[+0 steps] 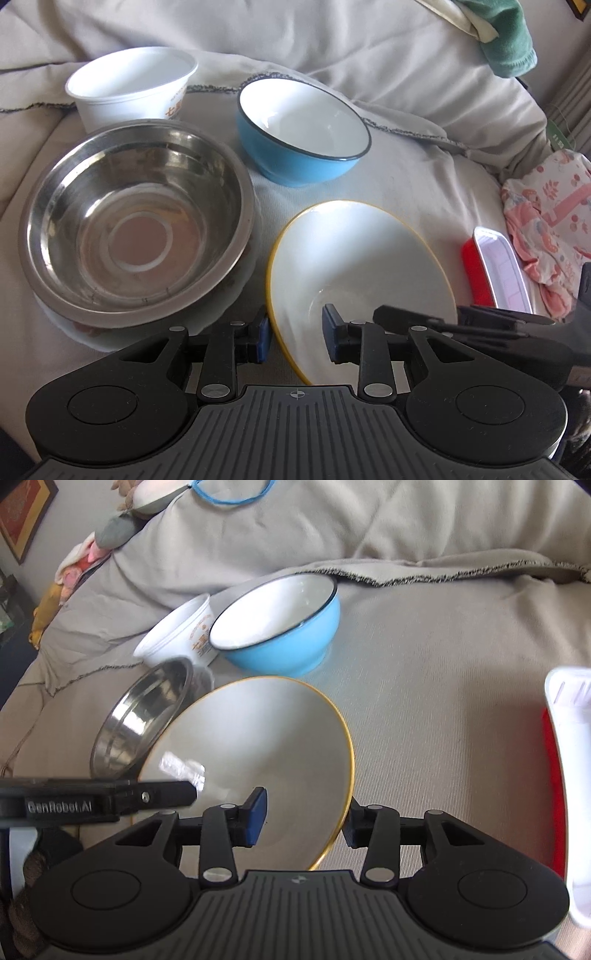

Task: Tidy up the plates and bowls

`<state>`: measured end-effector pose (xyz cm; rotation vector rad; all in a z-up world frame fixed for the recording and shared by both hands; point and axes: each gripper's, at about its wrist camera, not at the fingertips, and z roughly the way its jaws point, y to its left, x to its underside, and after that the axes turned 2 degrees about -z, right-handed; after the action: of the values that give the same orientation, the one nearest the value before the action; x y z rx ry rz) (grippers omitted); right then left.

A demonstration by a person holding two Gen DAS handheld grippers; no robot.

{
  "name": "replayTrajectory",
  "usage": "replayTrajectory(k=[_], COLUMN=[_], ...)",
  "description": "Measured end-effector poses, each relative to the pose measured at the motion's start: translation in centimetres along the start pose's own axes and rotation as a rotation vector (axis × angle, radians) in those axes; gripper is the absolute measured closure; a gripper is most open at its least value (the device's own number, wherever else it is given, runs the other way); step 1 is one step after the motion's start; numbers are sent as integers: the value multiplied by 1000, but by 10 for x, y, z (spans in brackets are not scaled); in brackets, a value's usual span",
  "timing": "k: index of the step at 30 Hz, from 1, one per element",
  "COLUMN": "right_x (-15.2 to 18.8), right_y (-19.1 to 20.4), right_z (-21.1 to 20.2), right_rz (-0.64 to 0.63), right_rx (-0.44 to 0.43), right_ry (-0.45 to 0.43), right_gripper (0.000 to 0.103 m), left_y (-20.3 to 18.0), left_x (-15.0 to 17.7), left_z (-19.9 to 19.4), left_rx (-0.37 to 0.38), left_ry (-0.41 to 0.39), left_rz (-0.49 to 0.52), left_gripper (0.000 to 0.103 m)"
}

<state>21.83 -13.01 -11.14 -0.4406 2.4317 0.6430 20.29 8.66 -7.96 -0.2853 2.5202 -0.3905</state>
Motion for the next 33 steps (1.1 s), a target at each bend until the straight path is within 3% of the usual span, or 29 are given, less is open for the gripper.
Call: replayTrajectory(k=[4,8,11,13,15,17,20,22,25,27,30,33], right_x=[5,2,-11,-31,-62,-105,-158,-174,-171,-164,-164,-163], right_y=[5,4,14,25,37,44,35,26,13,0,-19,-21], right_z=[0,-4,-38,-66,-81,-75,-36,1,40,59,85,106], right_rz=[-33,-25,-72,-121,-136,-106,-3,29,60,76,162,203], right_rx=[25,49,88,63,89,158,195,251,375,340,129,60], right_ry=[-12,-20,-162,-267,-318,-291,-193,-139,-131,-106,9,64], right_gripper=[60,60,60,48,29,25,23,23,21,21,26,55], left_y=[1,8,21,28,23,15,24,32,42,48,48,50], left_x=[-1,-6,-22,-46,-76,-112,-156,-170,-166,-167,-171,-171], left_z=[1,-12,-39,-58,-69,-59,-25,6,40,52,63,83], left_rx=[-2,47,74,94,48,-30,-4,1,-42,-17,-6,-11], left_ry=[-9,-38,-146,-229,-311,-299,-208,-129,-71,-45,-49,-13], left_rz=[-11,-33,-61,-79,-56,-9,-63,-77,-62,-94,-81,-57], left_gripper=[71,71,72,72,72,72,72,72,71,72,71,73])
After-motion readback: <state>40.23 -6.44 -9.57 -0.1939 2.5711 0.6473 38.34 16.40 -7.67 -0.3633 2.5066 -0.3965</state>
